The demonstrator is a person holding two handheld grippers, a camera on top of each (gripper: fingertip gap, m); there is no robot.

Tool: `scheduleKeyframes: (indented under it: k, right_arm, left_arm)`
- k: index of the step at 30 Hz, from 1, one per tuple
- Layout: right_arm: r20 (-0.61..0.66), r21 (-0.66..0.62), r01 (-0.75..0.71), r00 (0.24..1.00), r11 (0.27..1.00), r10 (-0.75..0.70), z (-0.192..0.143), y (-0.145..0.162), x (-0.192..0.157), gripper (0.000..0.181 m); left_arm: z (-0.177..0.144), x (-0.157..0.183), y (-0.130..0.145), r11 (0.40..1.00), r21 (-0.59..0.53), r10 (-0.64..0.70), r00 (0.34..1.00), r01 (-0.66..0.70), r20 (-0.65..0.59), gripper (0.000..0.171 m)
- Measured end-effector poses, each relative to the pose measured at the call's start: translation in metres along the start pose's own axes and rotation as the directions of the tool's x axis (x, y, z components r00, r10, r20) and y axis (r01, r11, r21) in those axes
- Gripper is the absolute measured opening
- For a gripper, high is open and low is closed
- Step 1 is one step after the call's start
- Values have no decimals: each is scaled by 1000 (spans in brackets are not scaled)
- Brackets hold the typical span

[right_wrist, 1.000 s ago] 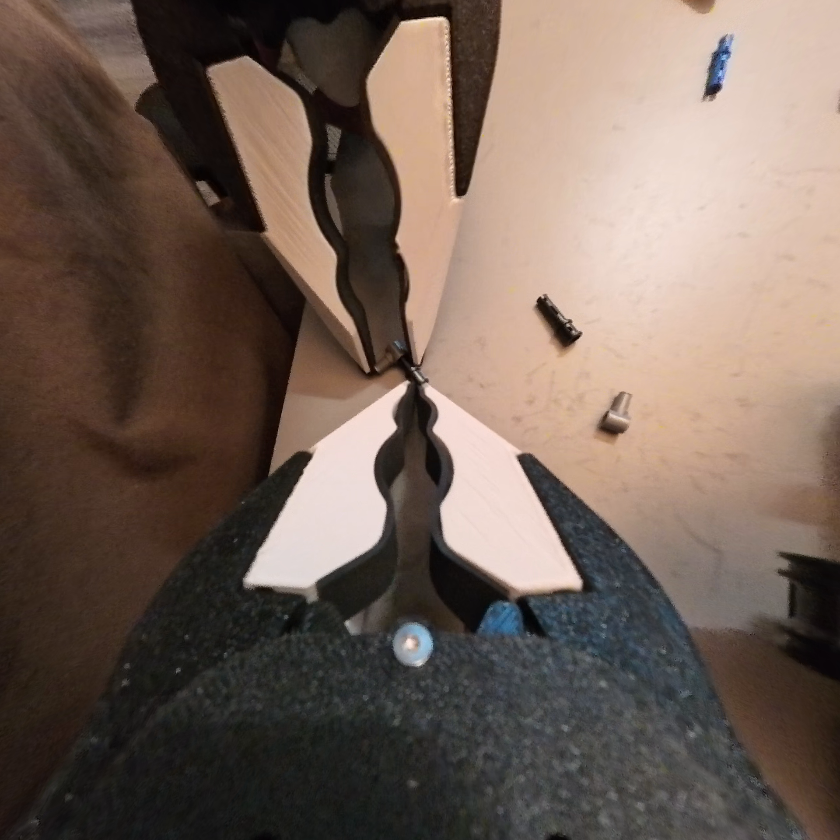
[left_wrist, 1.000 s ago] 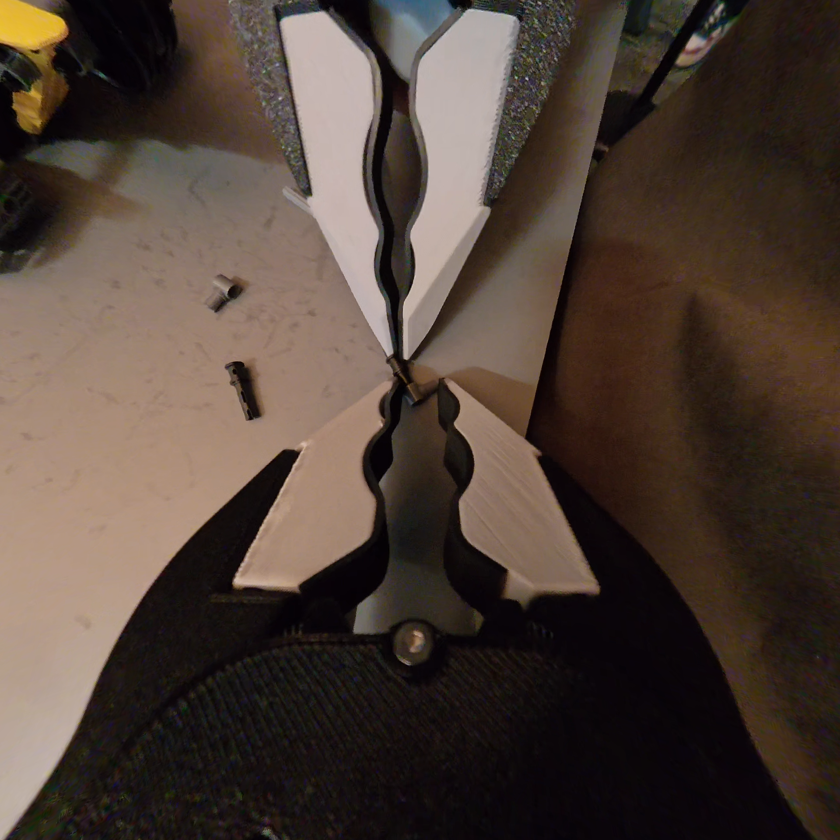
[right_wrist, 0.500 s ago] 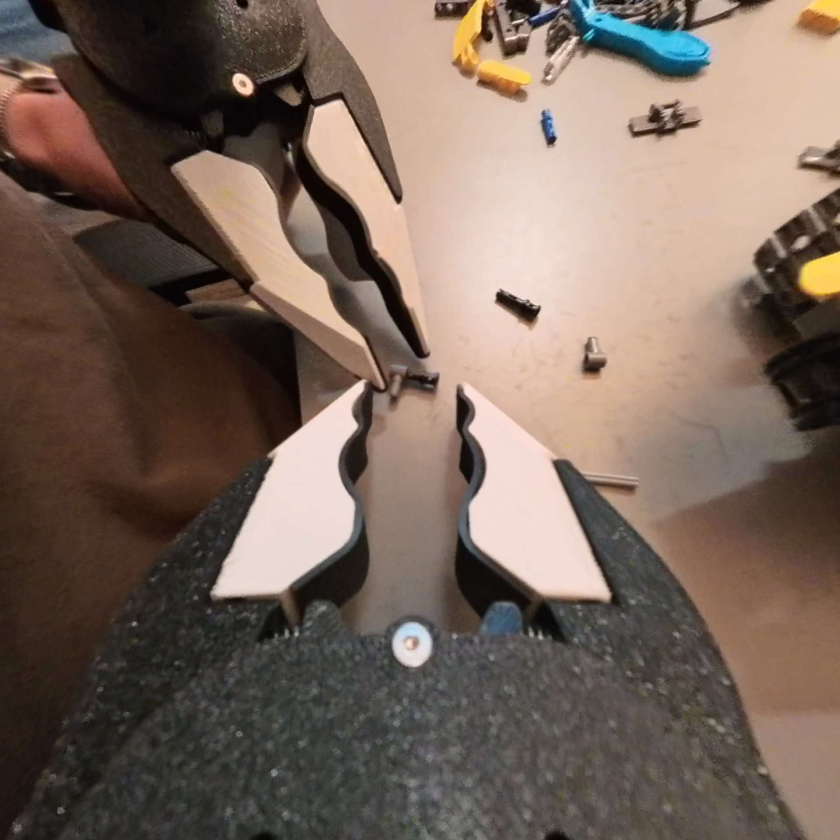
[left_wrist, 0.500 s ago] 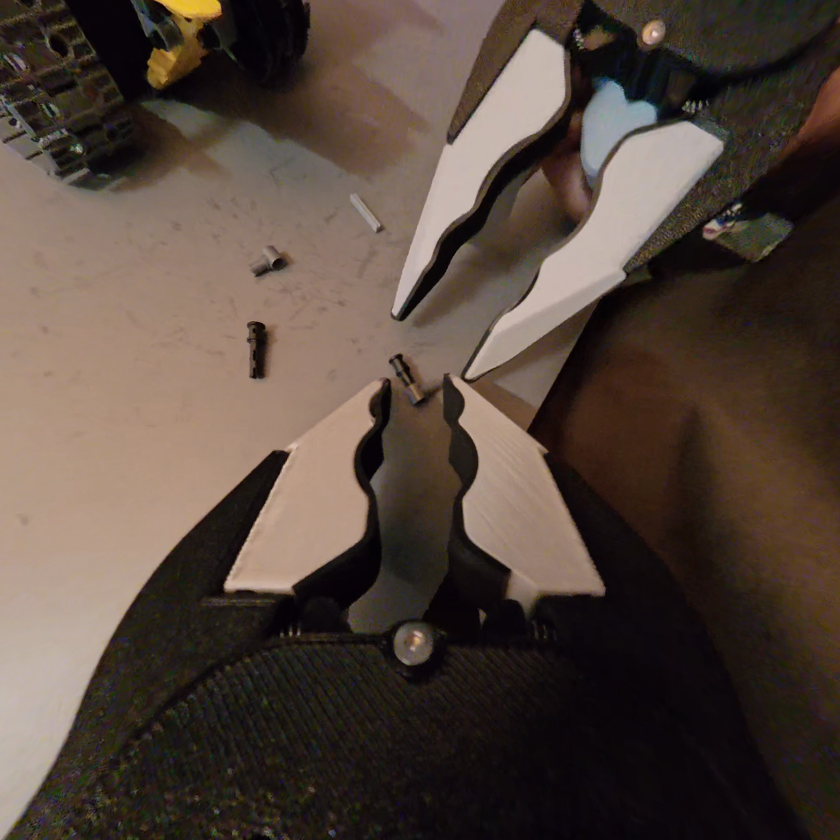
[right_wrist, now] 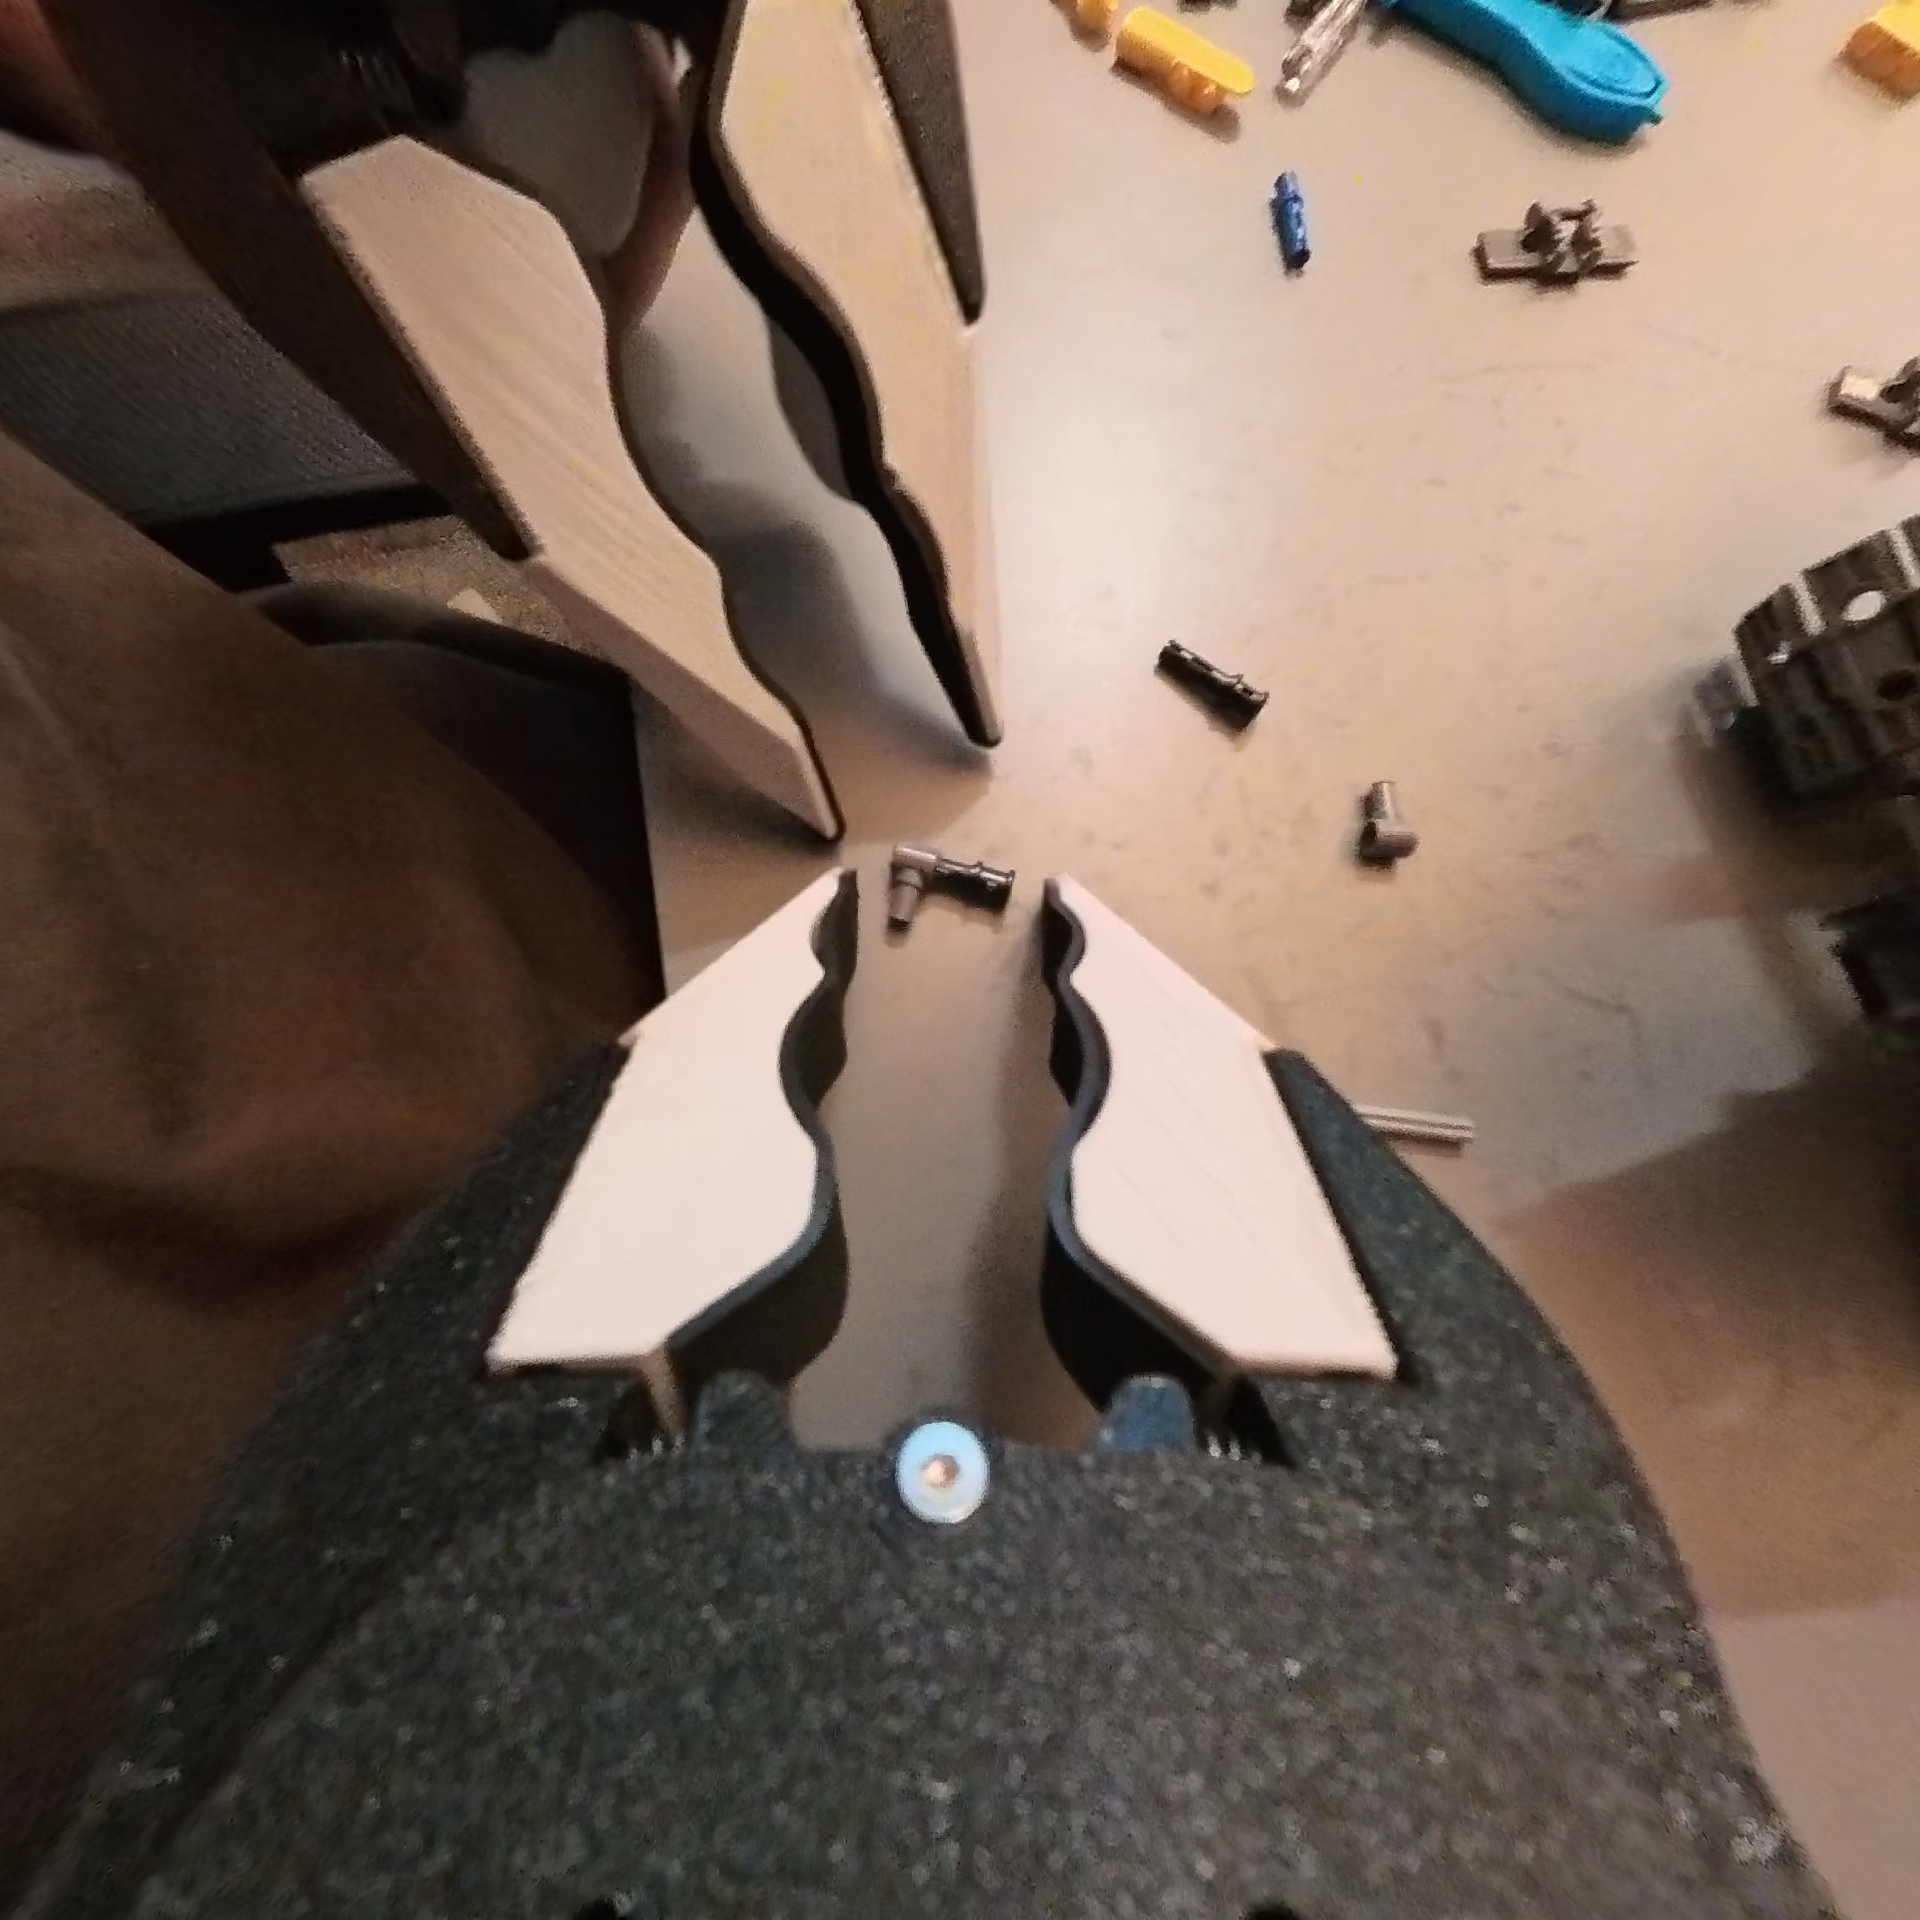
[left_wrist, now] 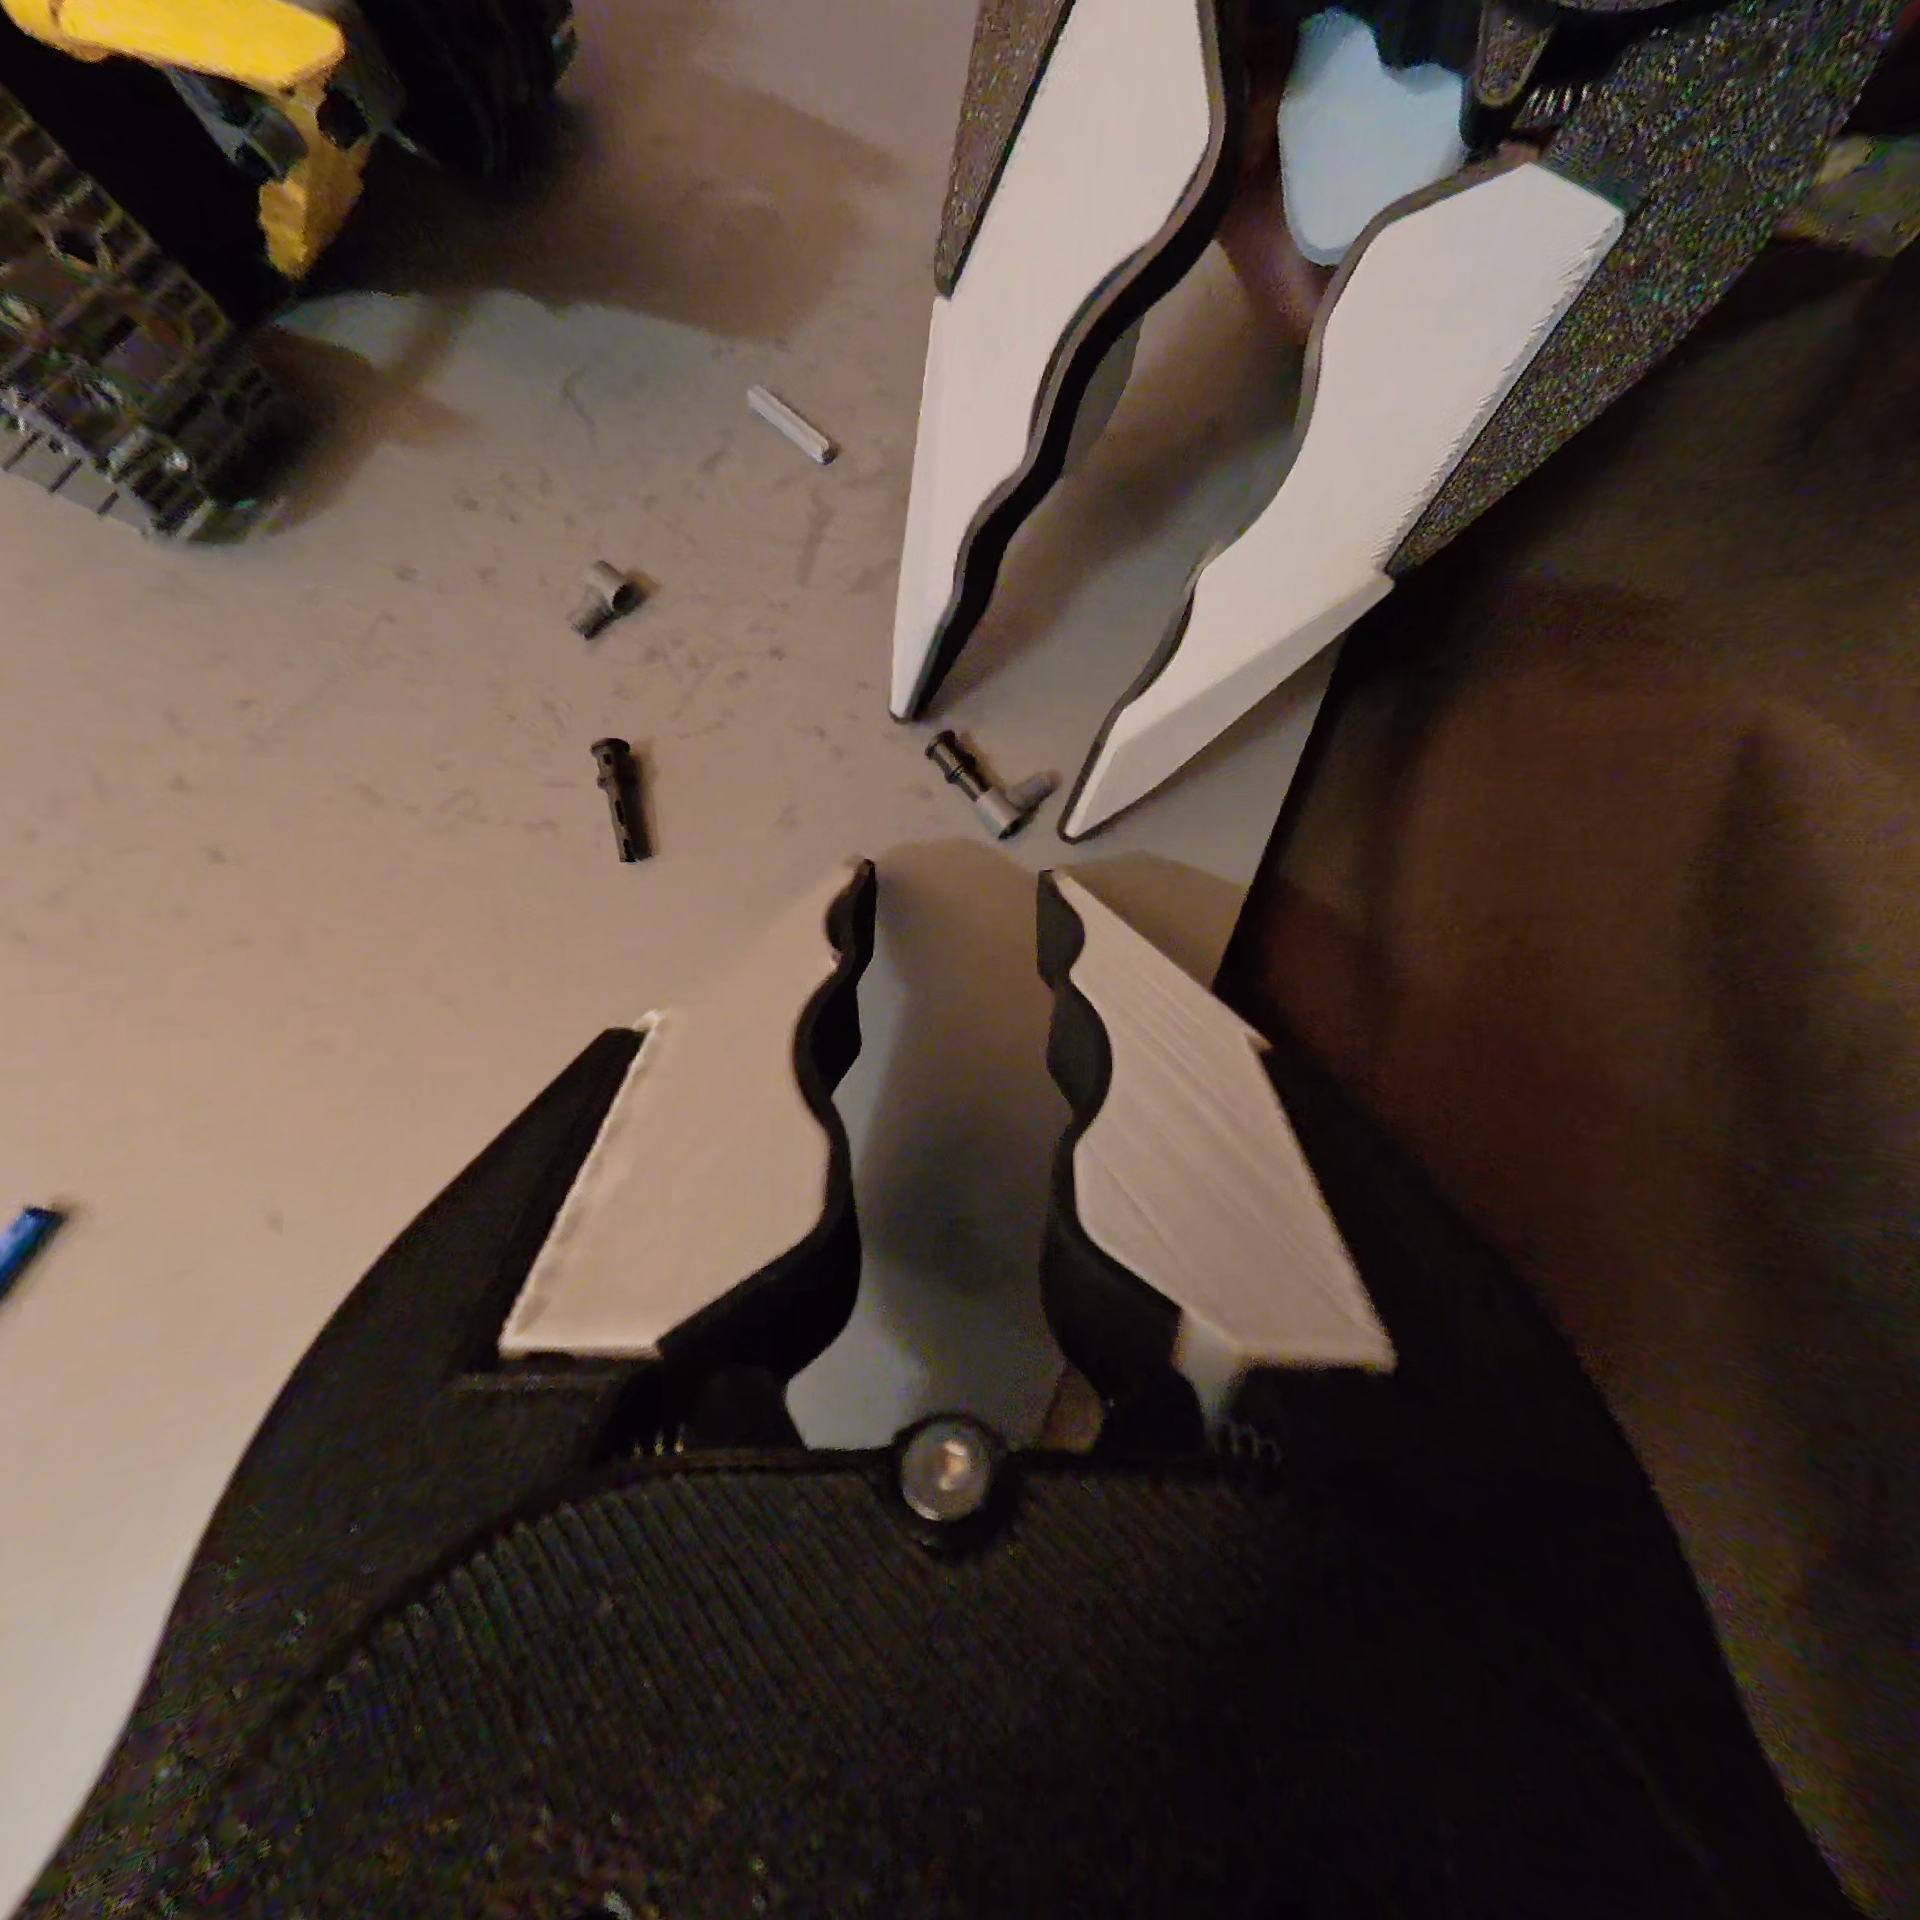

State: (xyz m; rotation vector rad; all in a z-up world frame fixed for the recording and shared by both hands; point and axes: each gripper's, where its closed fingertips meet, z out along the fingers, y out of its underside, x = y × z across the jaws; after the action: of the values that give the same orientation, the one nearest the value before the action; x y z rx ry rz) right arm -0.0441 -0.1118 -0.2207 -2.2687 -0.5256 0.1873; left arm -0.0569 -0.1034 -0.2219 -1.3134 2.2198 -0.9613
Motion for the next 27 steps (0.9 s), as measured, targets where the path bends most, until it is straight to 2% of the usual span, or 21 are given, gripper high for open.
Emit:
scheduleKeyframes:
  k: [8,27]
  right_arm:
    - [29,-14,9,1000,1000,-8,3,0,2,22]
    - [168,-2,133,977,991,-131,4,0,-1,21]
  left_arm:
    - [7,4,-5,986,-2,164,974,-166,-154,24]
    - [7,2,-4,971,26,236,942,-237,-237,12]
